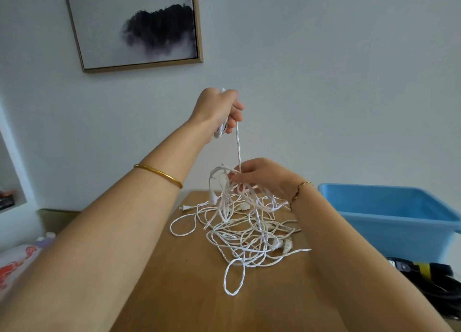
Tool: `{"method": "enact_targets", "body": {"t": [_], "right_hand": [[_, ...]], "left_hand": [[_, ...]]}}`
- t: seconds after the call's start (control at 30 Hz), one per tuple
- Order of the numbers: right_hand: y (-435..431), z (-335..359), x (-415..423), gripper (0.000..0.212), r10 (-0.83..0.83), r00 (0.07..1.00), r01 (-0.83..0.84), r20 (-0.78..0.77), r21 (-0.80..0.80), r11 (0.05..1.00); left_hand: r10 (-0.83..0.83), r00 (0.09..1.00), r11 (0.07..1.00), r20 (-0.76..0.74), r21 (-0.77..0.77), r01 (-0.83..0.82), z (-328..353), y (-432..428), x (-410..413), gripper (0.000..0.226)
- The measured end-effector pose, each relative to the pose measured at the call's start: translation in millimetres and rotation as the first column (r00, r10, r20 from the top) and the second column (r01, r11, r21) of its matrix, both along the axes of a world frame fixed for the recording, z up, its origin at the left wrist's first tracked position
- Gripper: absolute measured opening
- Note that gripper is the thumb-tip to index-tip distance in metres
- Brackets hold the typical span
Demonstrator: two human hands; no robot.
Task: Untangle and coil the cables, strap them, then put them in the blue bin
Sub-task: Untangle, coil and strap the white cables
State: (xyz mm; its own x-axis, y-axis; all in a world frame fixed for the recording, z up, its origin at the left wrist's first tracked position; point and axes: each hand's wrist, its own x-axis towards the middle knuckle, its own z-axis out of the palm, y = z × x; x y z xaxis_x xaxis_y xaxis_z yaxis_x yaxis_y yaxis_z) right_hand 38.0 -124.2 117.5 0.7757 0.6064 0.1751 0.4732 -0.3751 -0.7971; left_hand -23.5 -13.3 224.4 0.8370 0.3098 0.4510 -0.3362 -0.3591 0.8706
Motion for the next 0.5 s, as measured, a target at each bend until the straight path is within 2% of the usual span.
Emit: {"method": "enact_targets", "body": {"t": [0.1,0.17,0.23,0.33,0.5], "right_hand": [[-10.1,-10.3,11.9,0.01,0.035,0.997,-0.036,-0.073,-0.017,0.999],[-13.2,-24.6,19.7,0.01,-0.034,0.993,0.032,-0.116,-0.013,0.999],[-16.4,-44.4,25.7,0.004,-0.102,0.965,0.111,-0.241,0.022,0.994],[-22.1,-73.7,34.9,0.014,-0.195,0.869,0.24,-0.455,0.042,0.97],[-27.7,-84.8,42.0,0.02,-0.358,0.643,0.483,-0.677,-0.005,0.876]], "left_hand": [[0.065,0.991,0.986,0.118,-0.159,-0.046,-1.1,8.2,0.3,0.022],[0.112,0.969,0.968,0.222,-0.246,-0.056,3.2,12.3,0.5,0.022],[0.169,0.929,0.948,0.329,-0.311,-0.062,13.9,16.2,-0.3,0.026],[0.237,0.877,0.928,0.418,-0.363,-0.078,30.9,24.1,-3.4,0.022],[0.286,0.82,0.918,0.496,-0.388,-0.086,24.3,25.7,-7.1,0.018]]}}
